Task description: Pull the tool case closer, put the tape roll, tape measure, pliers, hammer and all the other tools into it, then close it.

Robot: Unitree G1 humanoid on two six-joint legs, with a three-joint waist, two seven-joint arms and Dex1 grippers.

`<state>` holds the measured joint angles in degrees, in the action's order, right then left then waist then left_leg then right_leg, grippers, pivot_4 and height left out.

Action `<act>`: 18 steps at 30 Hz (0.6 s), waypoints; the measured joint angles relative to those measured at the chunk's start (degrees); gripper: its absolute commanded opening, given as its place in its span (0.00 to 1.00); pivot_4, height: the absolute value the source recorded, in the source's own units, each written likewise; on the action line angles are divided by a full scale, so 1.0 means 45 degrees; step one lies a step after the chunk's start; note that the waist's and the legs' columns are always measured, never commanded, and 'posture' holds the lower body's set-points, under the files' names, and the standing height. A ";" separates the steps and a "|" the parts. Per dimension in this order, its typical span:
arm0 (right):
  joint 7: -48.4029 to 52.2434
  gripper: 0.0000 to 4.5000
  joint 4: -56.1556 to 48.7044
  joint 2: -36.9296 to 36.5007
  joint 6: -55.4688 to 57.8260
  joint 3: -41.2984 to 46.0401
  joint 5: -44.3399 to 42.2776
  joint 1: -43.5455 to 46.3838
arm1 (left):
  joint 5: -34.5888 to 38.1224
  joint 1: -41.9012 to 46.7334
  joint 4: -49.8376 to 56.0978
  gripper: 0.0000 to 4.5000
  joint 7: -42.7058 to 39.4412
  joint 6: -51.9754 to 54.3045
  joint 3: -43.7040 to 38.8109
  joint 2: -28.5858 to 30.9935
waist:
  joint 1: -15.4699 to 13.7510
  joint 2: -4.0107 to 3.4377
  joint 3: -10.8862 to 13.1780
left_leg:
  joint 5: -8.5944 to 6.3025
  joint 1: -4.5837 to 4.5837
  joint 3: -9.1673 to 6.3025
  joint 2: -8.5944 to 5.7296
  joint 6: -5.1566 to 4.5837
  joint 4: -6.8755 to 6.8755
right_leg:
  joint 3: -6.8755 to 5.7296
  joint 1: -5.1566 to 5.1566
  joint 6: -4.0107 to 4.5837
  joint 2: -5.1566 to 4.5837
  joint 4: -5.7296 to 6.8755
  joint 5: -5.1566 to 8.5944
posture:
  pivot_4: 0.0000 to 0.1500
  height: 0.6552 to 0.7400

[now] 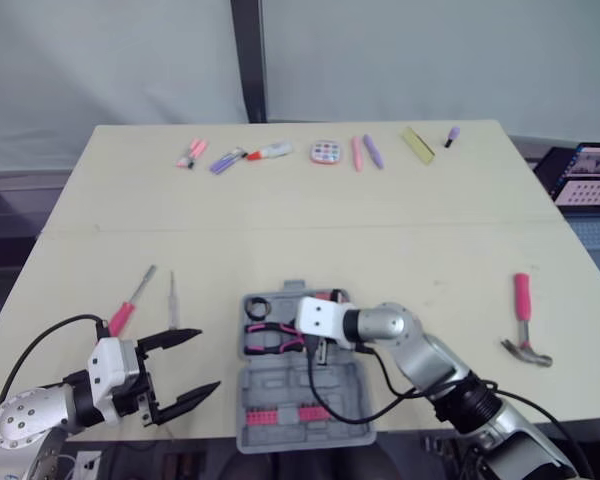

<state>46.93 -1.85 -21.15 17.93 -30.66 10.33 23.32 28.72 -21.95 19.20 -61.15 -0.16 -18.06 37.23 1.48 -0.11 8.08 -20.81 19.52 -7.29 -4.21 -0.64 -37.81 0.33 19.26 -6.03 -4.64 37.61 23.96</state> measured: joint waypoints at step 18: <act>0.0494 0.00 0.0049 0.0452 0.0448 0.1764 -0.2660 -0.0851 | 0.0000 0.0099 0.0012 1.00 0.0099 0.0081 0.0072 0.0000 | 0.0034 -0.0053 0.0066 | 0.0000 0.0148 0.0008 0.0002 0.0001 -0.0025 | -0.0008 0.0072 0.0000 0.0006 -0.0005 0.0000 | 1.00 1.00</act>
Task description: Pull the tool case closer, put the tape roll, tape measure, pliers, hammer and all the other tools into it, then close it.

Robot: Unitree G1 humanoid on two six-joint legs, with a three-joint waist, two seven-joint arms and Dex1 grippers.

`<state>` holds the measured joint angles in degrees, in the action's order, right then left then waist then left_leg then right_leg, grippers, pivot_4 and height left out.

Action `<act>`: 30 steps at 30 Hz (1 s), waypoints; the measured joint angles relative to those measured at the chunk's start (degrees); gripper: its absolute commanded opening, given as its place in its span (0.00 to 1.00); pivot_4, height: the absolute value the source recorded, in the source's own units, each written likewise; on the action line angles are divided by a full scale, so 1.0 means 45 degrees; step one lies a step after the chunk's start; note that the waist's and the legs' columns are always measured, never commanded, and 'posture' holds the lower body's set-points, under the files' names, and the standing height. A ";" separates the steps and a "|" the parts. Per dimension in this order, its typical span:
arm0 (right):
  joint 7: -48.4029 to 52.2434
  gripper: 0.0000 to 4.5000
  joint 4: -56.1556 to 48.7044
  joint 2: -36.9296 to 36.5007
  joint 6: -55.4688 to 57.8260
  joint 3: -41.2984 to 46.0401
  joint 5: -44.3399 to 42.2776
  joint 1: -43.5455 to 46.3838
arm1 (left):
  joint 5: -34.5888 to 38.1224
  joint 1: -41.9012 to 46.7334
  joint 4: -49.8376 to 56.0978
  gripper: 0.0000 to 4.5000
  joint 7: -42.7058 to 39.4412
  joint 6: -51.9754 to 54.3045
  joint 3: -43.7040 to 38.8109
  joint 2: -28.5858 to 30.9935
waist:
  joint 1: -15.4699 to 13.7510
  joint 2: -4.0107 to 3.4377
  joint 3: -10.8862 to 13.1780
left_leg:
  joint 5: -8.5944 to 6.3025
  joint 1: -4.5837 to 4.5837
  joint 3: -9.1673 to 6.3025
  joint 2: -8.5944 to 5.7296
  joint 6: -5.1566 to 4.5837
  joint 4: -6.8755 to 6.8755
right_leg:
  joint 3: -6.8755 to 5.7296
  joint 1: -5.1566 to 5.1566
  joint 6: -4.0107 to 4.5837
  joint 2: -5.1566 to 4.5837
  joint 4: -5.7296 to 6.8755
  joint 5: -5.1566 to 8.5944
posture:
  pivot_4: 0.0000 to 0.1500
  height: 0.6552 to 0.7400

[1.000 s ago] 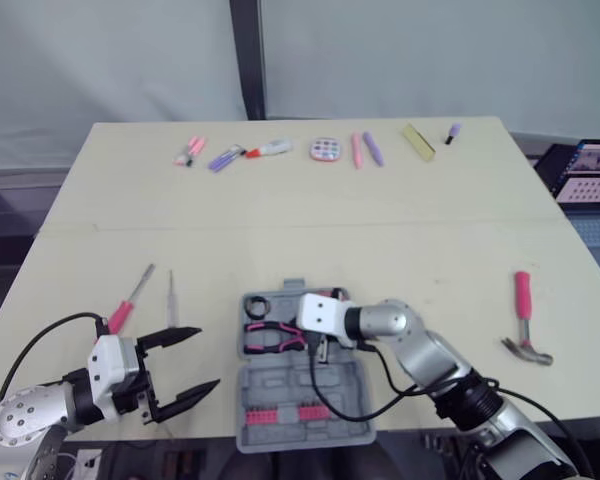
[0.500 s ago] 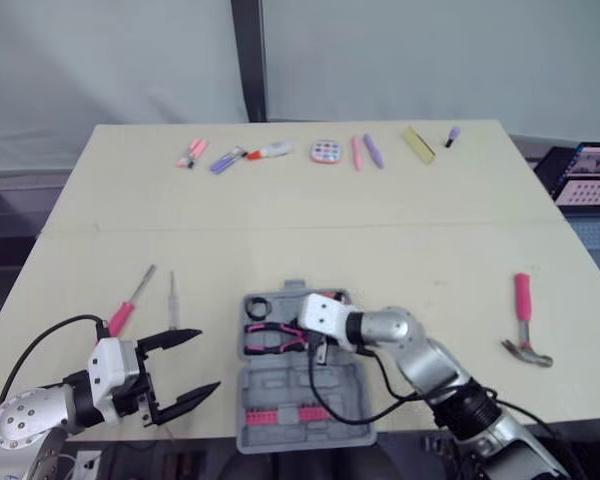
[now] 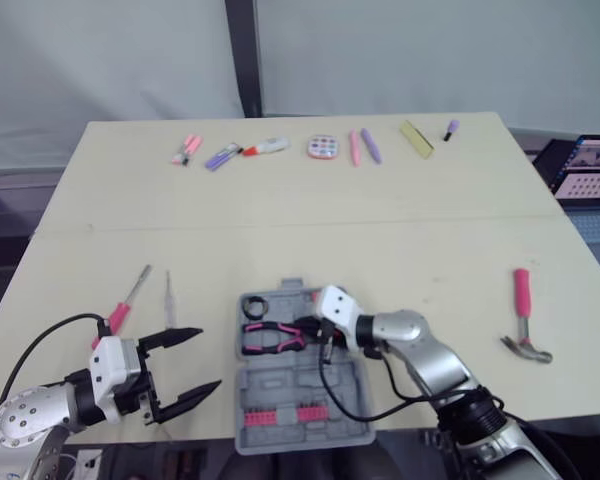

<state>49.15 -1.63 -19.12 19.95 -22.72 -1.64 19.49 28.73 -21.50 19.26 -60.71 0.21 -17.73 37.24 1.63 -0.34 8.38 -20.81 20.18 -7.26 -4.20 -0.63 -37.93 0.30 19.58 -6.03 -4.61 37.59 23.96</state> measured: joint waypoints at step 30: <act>0.0072 0.00 -0.0430 -0.0526 0.1006 -0.1034 0.0529 0.0566 | 0.0001 0.0000 0.0041 1.00 0.0035 0.0125 0.0063 0.0000 | -0.0011 0.0004 -0.0001 | 0.0000 -0.0008 -0.0002 0.0003 0.0001 -0.0005 | 0.0002 -0.0018 0.0000 0.0002 -0.0014 0.0000 | 1.00 1.00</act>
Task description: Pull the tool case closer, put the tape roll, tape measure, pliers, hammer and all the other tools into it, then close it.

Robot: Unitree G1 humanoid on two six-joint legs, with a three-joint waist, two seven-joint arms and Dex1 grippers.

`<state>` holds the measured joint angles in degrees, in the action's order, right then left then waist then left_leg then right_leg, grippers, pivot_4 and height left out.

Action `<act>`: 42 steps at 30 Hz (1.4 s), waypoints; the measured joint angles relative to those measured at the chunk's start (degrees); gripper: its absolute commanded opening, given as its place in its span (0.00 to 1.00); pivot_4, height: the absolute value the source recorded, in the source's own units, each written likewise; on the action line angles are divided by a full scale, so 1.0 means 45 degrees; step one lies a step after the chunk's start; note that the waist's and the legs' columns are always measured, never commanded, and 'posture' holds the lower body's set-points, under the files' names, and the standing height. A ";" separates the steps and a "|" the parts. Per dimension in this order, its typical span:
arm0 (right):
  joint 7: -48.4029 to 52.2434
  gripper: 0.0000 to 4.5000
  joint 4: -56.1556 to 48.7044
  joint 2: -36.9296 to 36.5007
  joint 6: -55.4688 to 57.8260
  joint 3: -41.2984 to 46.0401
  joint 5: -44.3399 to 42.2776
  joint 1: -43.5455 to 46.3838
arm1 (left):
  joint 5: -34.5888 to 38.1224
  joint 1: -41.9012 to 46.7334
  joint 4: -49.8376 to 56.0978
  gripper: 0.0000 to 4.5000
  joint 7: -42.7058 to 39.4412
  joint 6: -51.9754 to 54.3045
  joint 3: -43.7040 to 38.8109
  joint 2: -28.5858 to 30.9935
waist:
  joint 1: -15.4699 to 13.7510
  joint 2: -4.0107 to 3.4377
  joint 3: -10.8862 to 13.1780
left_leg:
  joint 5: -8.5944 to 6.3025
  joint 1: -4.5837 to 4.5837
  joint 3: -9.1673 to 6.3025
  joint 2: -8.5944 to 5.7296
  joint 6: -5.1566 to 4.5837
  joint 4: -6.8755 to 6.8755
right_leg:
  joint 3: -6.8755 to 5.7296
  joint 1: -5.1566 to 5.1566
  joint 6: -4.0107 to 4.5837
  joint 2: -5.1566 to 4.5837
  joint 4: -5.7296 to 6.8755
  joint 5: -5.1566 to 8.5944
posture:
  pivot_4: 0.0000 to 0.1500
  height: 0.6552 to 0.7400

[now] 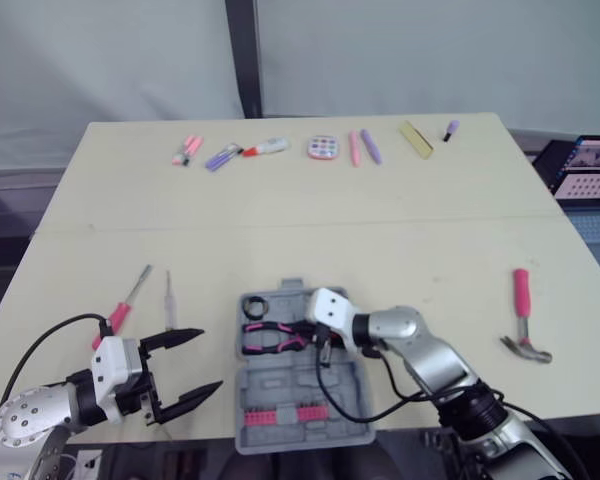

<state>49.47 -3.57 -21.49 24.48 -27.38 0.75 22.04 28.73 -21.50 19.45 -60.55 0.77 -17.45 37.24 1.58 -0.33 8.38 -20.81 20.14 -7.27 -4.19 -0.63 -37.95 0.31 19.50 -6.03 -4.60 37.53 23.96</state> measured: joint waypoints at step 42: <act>-0.0488 0.00 -0.0098 -0.0017 -0.0198 0.0494 -0.0219 -0.0918 | 0.0019 0.0134 0.0499 1.00 0.0266 0.0591 0.0172 -0.0026 | -0.0282 -0.0021 -0.0193 | -0.0001 -0.0203 -0.0022 -0.0002 0.0001 0.0141 | 0.0010 -0.0243 0.0015 0.0000 -0.0342 0.0008 | 1.00 1.00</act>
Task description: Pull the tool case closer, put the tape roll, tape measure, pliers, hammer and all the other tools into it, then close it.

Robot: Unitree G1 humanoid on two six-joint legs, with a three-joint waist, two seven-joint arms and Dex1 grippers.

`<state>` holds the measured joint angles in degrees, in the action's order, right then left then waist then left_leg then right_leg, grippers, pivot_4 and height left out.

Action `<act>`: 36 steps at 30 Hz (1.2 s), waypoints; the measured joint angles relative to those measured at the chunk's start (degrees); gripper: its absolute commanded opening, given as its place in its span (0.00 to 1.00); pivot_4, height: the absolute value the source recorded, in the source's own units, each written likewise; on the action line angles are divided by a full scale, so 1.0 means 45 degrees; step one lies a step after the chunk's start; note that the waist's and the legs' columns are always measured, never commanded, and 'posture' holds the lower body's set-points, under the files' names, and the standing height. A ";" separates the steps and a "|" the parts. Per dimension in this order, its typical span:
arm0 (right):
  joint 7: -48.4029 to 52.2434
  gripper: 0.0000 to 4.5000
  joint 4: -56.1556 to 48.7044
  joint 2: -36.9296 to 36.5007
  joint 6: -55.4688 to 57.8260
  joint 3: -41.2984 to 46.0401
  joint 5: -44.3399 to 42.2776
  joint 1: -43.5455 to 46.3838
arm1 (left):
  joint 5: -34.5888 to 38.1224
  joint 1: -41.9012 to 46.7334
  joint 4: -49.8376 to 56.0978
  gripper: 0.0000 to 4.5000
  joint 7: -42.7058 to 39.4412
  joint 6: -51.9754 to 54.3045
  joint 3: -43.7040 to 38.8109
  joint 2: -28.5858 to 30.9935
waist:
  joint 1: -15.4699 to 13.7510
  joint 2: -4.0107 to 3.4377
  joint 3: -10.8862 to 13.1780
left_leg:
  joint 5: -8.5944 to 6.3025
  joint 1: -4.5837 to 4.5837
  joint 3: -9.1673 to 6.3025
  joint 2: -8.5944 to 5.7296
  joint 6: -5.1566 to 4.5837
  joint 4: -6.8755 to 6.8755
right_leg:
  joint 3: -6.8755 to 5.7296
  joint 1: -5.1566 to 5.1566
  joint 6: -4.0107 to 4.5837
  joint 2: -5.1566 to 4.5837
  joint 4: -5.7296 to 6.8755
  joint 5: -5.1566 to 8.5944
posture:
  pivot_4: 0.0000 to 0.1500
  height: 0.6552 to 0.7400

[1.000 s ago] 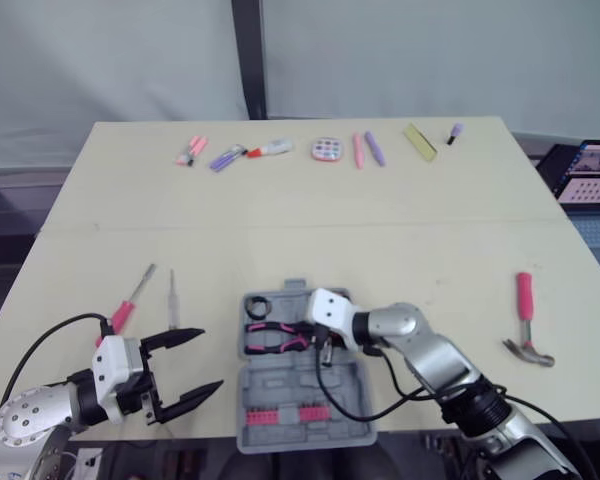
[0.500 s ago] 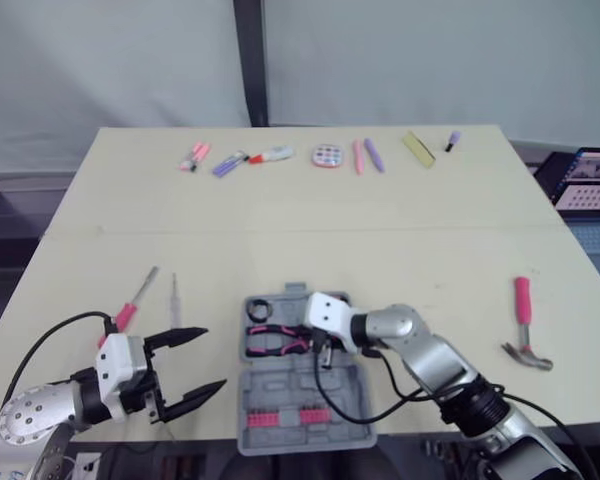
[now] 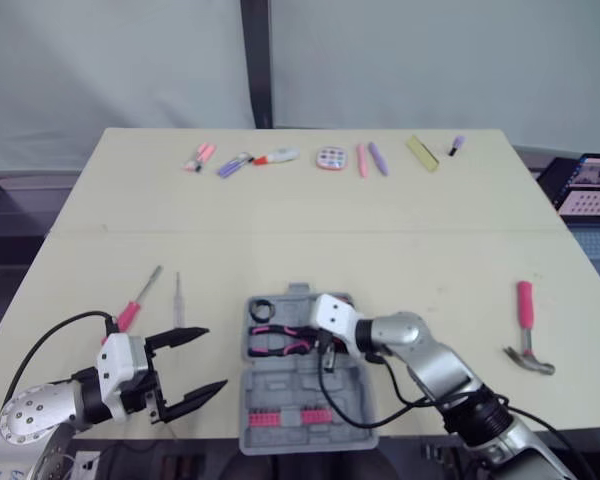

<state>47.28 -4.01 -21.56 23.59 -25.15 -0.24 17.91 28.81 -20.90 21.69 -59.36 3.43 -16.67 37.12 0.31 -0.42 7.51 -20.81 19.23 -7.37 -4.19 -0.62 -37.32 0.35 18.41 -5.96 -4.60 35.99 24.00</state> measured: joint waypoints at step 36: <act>0.1646 0.98 -0.4582 -0.5313 0.0568 0.7759 -0.4664 -0.6797 | 0.0006 -0.2965 0.0677 1.00 0.1302 0.0200 -0.1183 -0.1228 | -0.0090 0.0019 0.0417 | 0.0022 0.0279 0.0110 0.0040 -0.0003 -0.0134 | -0.0015 0.0179 -0.0007 0.0012 0.0058 -0.0003 | 1.00 1.00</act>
<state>54.68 -24.63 -45.47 26.14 9.76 -21.23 -12.68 28.84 -34.24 24.73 -53.50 4.33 -22.00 31.59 -0.10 -0.33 9.39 -20.71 20.48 -6.87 -4.01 -0.64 -37.92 0.29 19.21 -5.99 -4.55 36.25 23.98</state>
